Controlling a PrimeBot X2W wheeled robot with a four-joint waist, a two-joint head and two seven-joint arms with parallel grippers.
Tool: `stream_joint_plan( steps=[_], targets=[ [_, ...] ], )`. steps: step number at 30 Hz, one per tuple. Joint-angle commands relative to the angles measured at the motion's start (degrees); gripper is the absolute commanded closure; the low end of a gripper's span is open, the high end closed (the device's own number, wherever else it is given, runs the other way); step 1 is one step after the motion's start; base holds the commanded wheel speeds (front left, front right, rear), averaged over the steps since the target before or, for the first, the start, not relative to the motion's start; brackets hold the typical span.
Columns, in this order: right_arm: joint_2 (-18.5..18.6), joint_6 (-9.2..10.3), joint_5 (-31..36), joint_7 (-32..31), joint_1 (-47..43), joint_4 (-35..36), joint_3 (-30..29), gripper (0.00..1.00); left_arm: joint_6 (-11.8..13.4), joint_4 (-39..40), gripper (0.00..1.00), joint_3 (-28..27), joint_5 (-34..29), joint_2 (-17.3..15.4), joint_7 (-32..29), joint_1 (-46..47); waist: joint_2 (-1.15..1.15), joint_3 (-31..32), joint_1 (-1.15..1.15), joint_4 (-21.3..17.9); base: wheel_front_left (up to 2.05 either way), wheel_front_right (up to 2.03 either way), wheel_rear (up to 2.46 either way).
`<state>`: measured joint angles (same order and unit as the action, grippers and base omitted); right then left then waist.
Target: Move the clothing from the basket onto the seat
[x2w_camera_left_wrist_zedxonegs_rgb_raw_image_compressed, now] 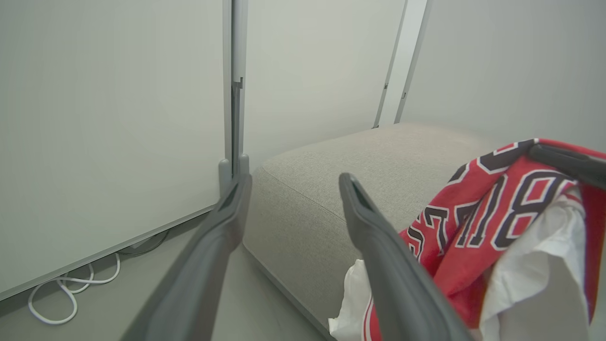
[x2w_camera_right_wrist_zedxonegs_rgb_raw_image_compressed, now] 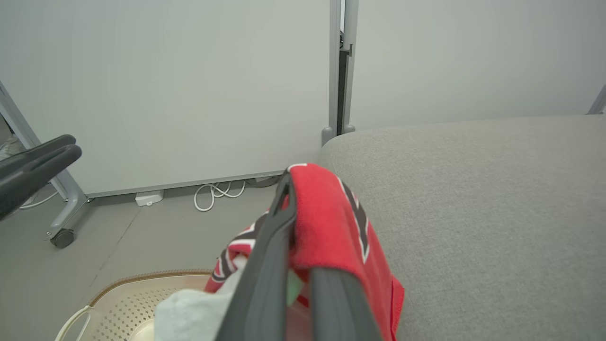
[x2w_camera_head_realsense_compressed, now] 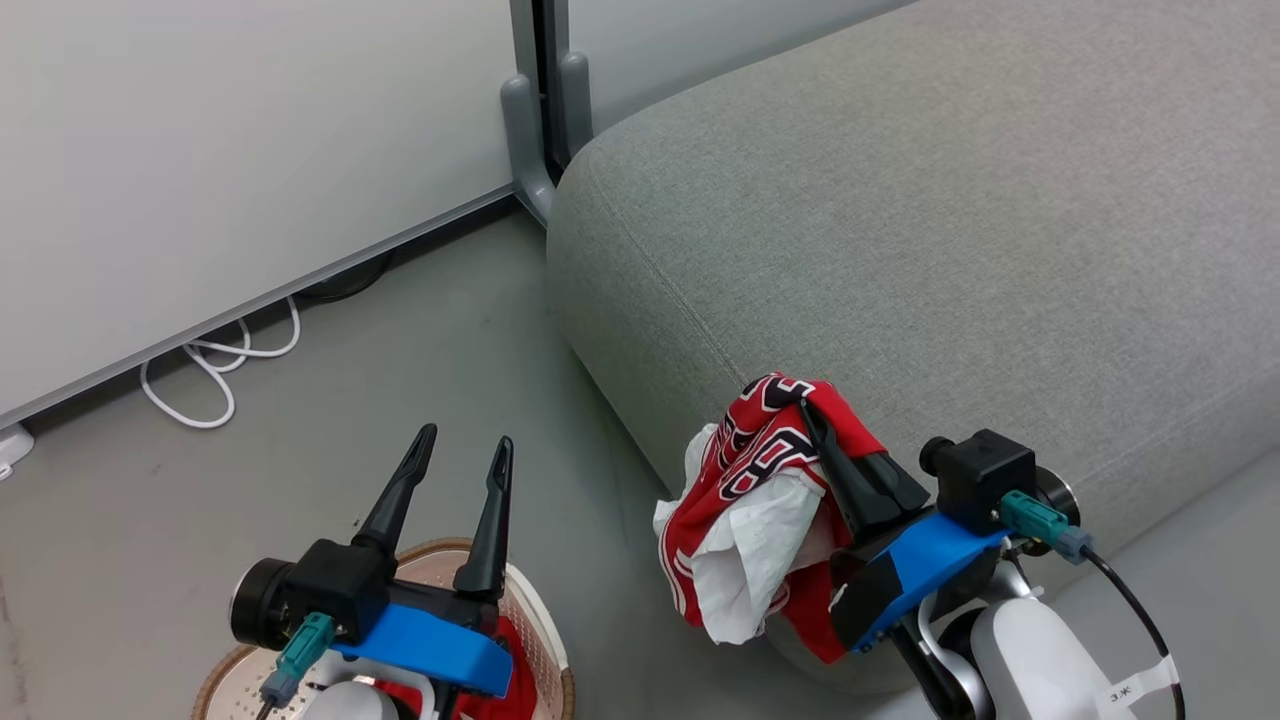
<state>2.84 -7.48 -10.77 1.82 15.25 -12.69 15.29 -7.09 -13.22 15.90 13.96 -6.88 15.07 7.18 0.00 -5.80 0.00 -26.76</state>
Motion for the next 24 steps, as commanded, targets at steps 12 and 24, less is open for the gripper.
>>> stream_joint_plan(
  steps=[12, 24],
  targets=[
    [0.1, -0.03, -0.7, 0.5, 1.5, 0.5, -2.2, 1.00, -0.5, 0.6, 0.00, 0.2, -0.9, -0.5, 0.2, 1.6, 0.00, -2.2, 0.00, -0.1, 0.00, 0.00, 0.00],
    [0.3, -0.03, -4.4, -1.1, 21.1, -4.8, -8.3, 1.00, -0.5, 3.5, 0.00, -0.5, -2.4, -3.1, 0.2, 4.7, 0.00, -11.1, 0.00, 0.7, 0.00, 0.00, 0.00]
  ],
)
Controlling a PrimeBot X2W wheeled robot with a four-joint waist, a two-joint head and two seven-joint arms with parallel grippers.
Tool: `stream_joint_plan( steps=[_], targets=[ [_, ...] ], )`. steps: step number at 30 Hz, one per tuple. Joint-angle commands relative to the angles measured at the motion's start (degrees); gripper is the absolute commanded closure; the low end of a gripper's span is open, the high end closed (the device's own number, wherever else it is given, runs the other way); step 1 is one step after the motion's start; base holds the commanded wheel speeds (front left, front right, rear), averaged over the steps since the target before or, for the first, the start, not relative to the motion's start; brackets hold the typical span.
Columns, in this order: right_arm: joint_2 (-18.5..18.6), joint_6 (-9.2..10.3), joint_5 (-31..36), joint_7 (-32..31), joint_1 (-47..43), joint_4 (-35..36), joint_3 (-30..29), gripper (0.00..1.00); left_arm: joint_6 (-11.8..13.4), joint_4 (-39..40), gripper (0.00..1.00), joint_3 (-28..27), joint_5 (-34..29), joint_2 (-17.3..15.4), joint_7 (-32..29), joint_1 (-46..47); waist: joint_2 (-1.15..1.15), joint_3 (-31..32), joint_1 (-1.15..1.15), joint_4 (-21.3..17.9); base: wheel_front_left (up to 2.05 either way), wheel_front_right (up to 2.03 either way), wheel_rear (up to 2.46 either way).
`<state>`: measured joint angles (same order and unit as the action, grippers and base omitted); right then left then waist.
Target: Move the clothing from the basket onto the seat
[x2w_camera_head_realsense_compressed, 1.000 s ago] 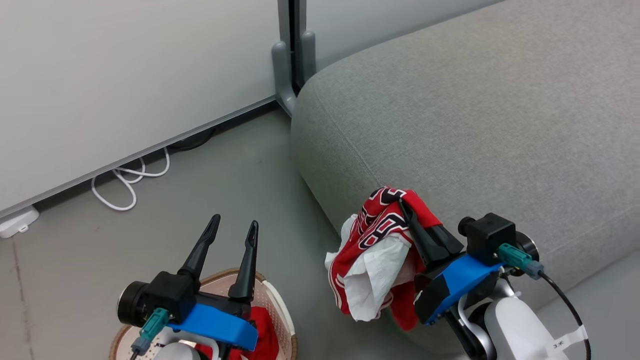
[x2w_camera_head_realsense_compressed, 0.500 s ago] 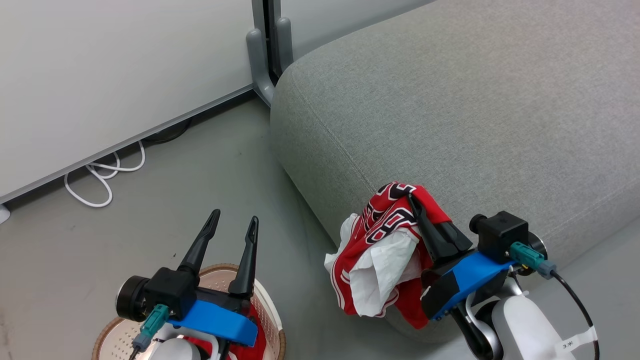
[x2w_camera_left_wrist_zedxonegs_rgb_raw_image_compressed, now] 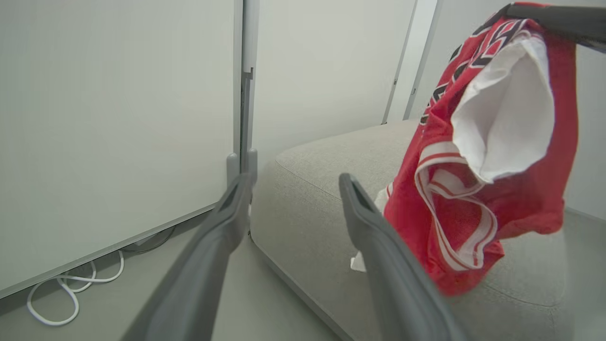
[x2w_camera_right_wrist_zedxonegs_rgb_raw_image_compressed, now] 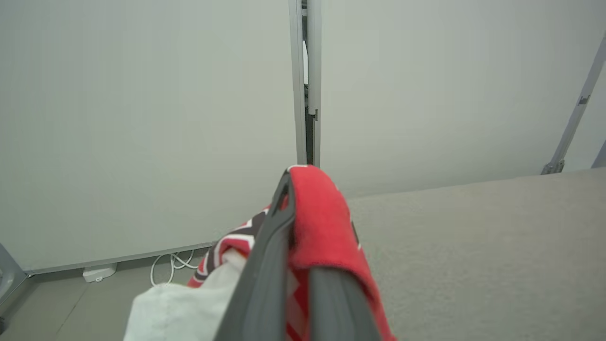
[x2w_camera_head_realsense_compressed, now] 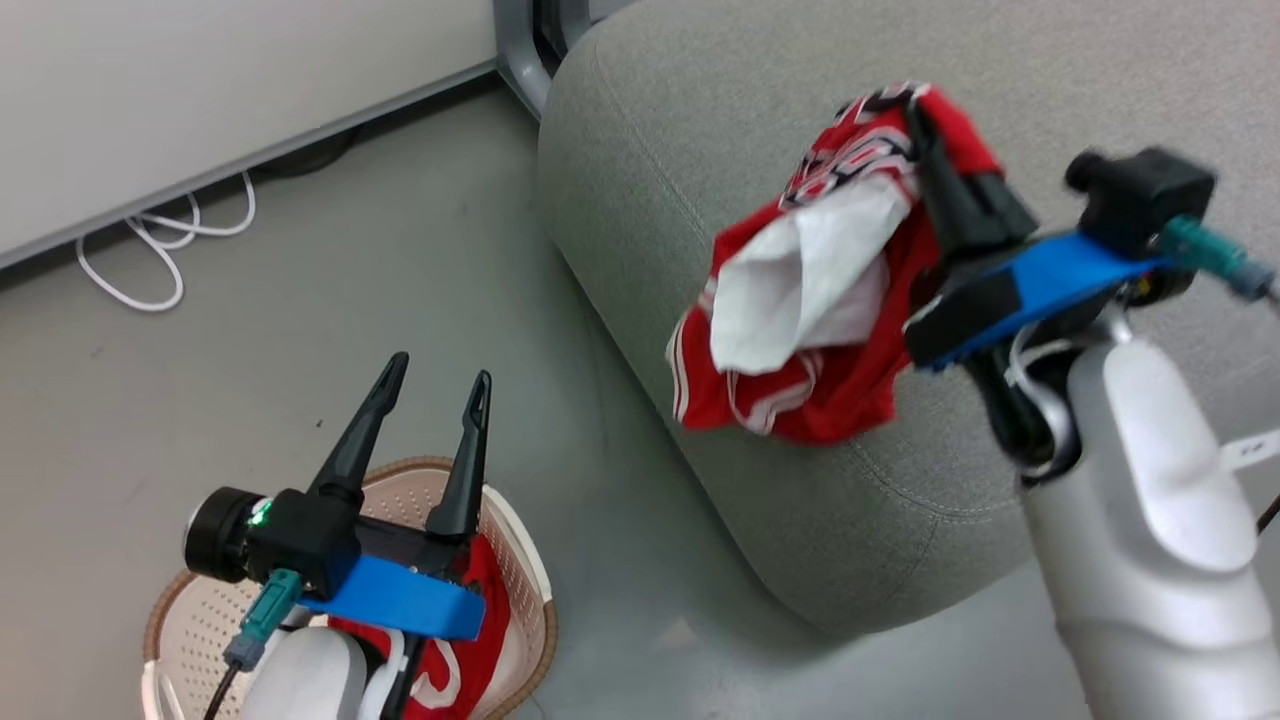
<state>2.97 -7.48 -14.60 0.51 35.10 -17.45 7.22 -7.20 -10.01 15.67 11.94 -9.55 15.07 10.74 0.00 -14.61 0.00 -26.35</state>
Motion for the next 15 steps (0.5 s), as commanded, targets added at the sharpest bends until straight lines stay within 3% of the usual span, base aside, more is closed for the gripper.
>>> stream_joint_plan(
  steps=[1, 7, 15],
  targets=[
    [0.6, -0.03, -1.1, 0.0, 3.9, -0.6, -1.5, 1.00, -0.4, 0.8, 0.00, -0.3, -0.6, -0.7, 0.2, 1.6, 0.00, -3.6, 0.00, 0.5, 0.00, 0.00, 0.00],
    [5.6, -0.03, -3.8, -0.6, 18.2, -5.0, -9.1, 1.00, -0.4, 4.1, 0.00, 0.2, -1.7, -2.9, -0.2, 5.0, 0.00, -11.8, 0.00, 2.2, 0.00, 0.00, 0.00],
    [12.0, -0.03, 0.3, 1.1, 30.0, -14.3, -22.1, 1.00, -0.4, 10.5, 0.00, 1.0, -3.0, -5.8, -1.9, 9.5, 0.00, -21.9, 0.00, 5.3, 0.00, 0.00, 0.00]
  ],
)
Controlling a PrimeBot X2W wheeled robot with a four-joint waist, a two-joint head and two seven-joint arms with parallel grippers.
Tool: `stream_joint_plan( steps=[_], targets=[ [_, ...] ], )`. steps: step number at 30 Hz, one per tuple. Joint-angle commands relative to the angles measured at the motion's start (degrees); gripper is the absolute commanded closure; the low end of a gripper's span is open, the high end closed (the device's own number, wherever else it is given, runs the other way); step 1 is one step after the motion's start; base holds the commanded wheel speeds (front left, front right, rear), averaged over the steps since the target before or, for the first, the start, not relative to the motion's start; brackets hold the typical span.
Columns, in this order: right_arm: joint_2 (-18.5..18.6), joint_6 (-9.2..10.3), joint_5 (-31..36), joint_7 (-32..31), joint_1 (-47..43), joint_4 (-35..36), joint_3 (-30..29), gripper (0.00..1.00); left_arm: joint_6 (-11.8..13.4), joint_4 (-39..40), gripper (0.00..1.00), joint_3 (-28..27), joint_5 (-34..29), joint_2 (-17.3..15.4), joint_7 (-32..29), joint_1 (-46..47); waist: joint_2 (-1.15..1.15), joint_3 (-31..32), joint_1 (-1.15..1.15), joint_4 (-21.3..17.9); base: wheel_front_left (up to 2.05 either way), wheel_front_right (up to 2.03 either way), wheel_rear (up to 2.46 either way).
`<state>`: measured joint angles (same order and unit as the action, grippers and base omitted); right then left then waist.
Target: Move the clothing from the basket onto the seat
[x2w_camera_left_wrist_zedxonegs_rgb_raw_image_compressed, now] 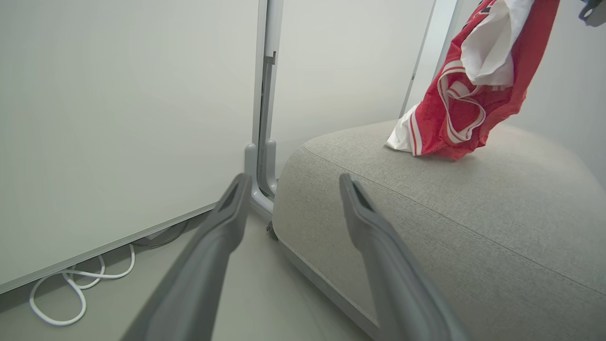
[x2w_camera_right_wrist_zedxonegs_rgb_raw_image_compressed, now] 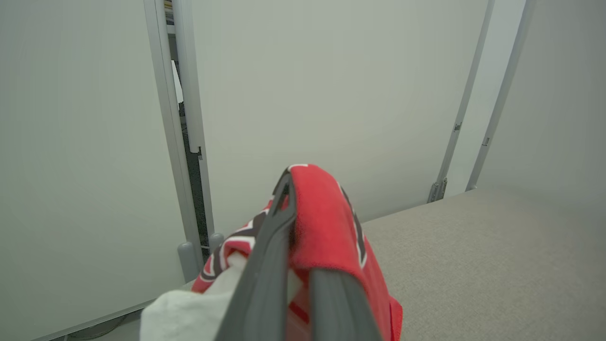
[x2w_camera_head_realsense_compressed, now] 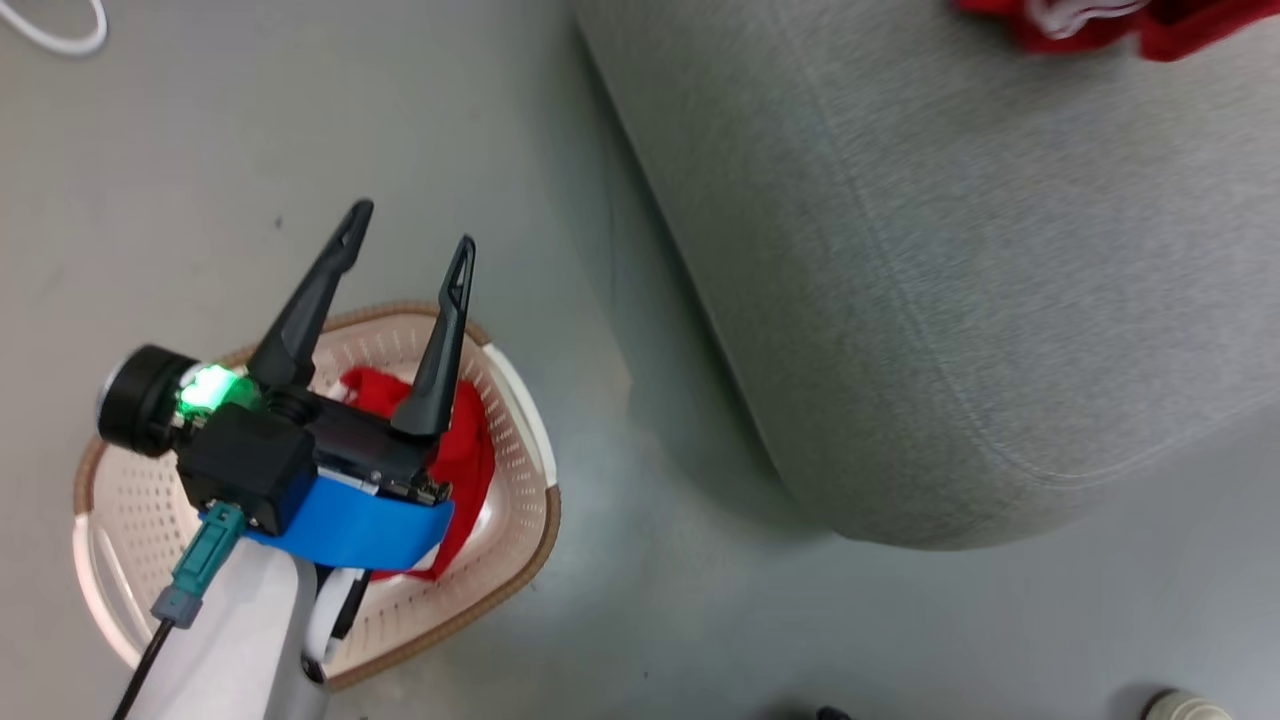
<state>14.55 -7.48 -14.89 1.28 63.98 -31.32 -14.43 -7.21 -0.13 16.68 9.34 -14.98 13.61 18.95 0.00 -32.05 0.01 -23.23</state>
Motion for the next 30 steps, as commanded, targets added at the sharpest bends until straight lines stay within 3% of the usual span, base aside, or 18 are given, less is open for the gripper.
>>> stream_joint_plan(
  steps=[1, 7, 13, 14, 15, 16, 30],
  targets=[
    [0.8, -0.03, 1.2, 0.6, 1.7, -1.6, -1.4, 1.00, -0.4, 1.4, 0.00, 0.2, -0.6, -0.7, -0.5, 1.9, 0.00, -5.6, -0.01, 2.6, 0.00, 0.00, 0.00],
    [3.4, -0.03, 5.1, 3.0, 3.0, -12.1, -8.4, 1.00, -0.4, 5.8, 0.00, 1.9, -1.4, -1.6, -1.5, 3.8, 0.00, -10.1, -0.01, 5.0, 0.00, 0.00, 0.00],
    [4.3, -0.02, 11.0, 5.1, 0.9, -21.8, -13.6, 1.00, 0.0, 6.1, 0.00, 2.5, -0.8, -1.8, -1.4, 2.9, 0.00, -9.9, -0.01, 6.8, 0.00, 0.00, 0.00],
    [4.4, -0.02, 11.9, 5.6, 0.8, -22.7, -14.0, 0.80, 0.1, 5.9, 0.00, 2.4, -0.6, -1.8, -1.3, 2.9, 0.00, -9.7, -0.01, 7.0, 0.00, 0.00, 0.00],
    [4.1, -0.02, 12.5, 5.9, 0.8, -23.5, -14.2, 0.33, 0.2, 5.7, 0.00, 2.4, -0.4, -1.7, -1.2, 2.9, 0.00, -9.3, -0.01, 7.1, 0.00, 0.00, 0.00],
    [3.8, -0.02, 12.8, 6.2, 1.0, -24.3, -14.4, 0.00, 0.3, 5.4, 0.00, 2.4, -0.2, -1.5, -1.0, 2.9, 0.00, -8.9, -0.01, 7.3, 0.00, 0.00, 0.00],
    [2.8, -0.02, 13.3, 11.3, -4.5, -29.3, -6.3, 0.00, 0.6, -2.3, 0.00, 2.6, 3.2, 2.6, 1.5, 0.4, 0.00, 3.5, -0.01, 9.5, 0.00, 0.00, 0.00]
  ],
)
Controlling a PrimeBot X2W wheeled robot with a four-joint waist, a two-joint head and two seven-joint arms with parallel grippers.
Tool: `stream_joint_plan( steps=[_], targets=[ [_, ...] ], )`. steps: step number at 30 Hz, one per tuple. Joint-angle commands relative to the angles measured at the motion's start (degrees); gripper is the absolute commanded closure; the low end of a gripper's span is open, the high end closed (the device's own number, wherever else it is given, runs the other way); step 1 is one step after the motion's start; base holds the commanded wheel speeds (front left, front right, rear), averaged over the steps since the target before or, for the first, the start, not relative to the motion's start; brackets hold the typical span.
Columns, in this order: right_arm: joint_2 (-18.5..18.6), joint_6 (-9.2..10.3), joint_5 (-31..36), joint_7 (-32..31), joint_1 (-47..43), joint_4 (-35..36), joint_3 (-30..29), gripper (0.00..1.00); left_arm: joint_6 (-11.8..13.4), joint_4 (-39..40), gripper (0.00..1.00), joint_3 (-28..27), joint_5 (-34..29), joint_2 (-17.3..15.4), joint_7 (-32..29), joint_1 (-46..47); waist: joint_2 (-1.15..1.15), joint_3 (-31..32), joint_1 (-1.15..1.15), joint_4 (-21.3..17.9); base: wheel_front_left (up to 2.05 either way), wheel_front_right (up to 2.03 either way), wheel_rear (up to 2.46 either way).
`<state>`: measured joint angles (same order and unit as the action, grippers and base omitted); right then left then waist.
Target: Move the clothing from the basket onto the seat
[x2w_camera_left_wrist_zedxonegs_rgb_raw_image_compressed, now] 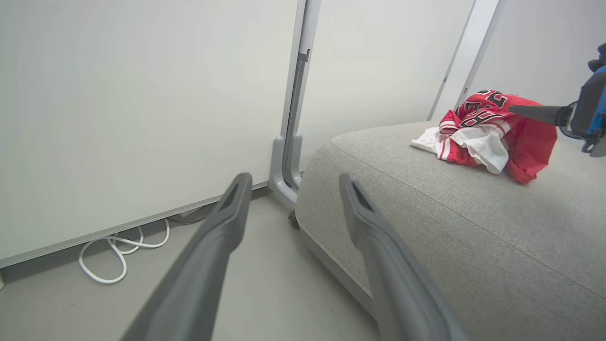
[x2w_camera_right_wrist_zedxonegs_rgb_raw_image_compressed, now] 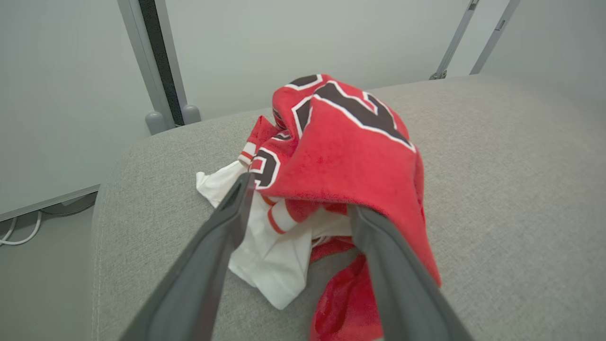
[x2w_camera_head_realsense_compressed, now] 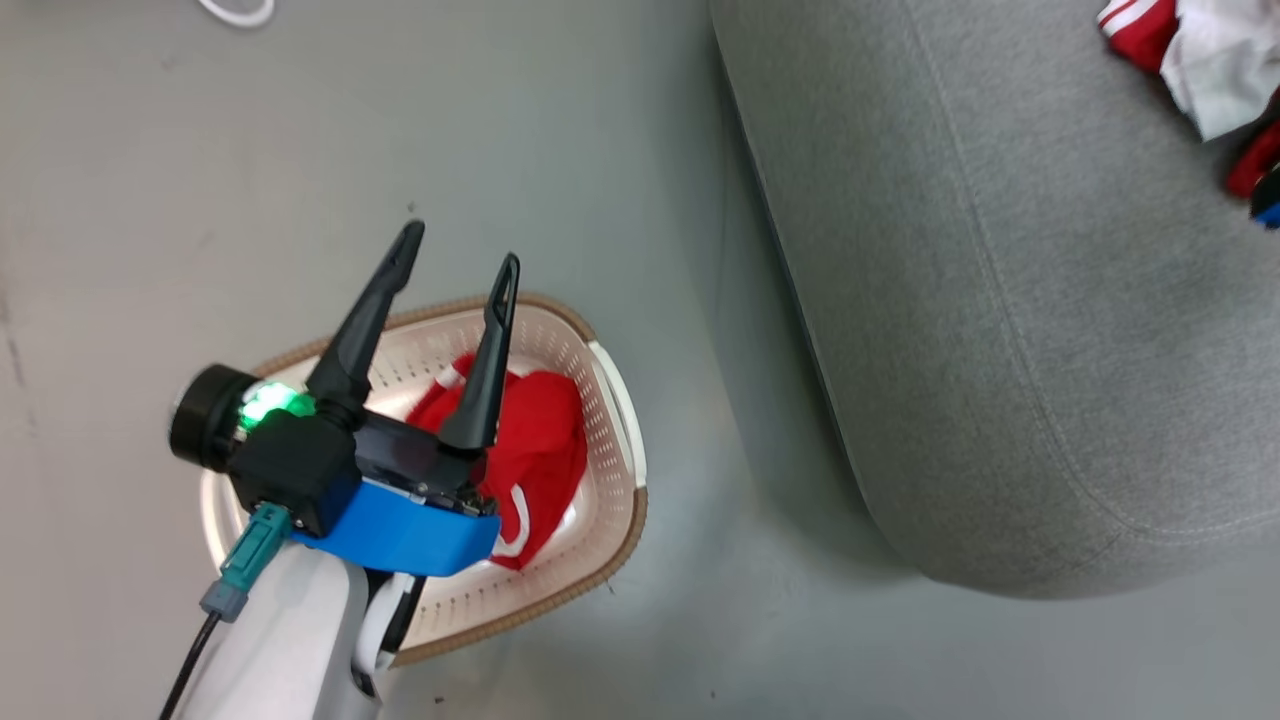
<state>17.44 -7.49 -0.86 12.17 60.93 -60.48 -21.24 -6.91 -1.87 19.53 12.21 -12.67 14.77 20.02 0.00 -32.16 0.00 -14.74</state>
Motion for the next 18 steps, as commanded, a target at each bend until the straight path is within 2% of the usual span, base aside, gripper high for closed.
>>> stream_joint_plan(
  steps=[1, 9, 18],
  targets=[
    [-0.4, -0.01, -1.1, 0.7, -2.6, -0.1, 1.5, 0.00, 0.4, -1.2, 0.00, -0.4, 0.6, 0.7, 0.4, -1.3, 0.00, 4.9, 0.00, 1.3, 0.00, 0.00, 0.00],
    [-1.1, -0.01, -5.1, 2.2, -12.8, 5.1, 8.3, 0.00, 0.4, -3.2, 0.00, -3.8, 1.9, 3.9, 0.5, -5.9, 0.00, 13.8, 0.00, 2.8, 0.00, 0.00, 0.00],
    [-5.2, -0.01, -7.5, 2.8, -27.3, 21.3, 12.5, 0.00, 0.2, -6.1, 0.00, -8.9, 1.9, 6.7, 0.5, -10.8, 0.00, 21.5, 0.00, 4.8, 0.00, 0.00, 0.00]
  ],
)
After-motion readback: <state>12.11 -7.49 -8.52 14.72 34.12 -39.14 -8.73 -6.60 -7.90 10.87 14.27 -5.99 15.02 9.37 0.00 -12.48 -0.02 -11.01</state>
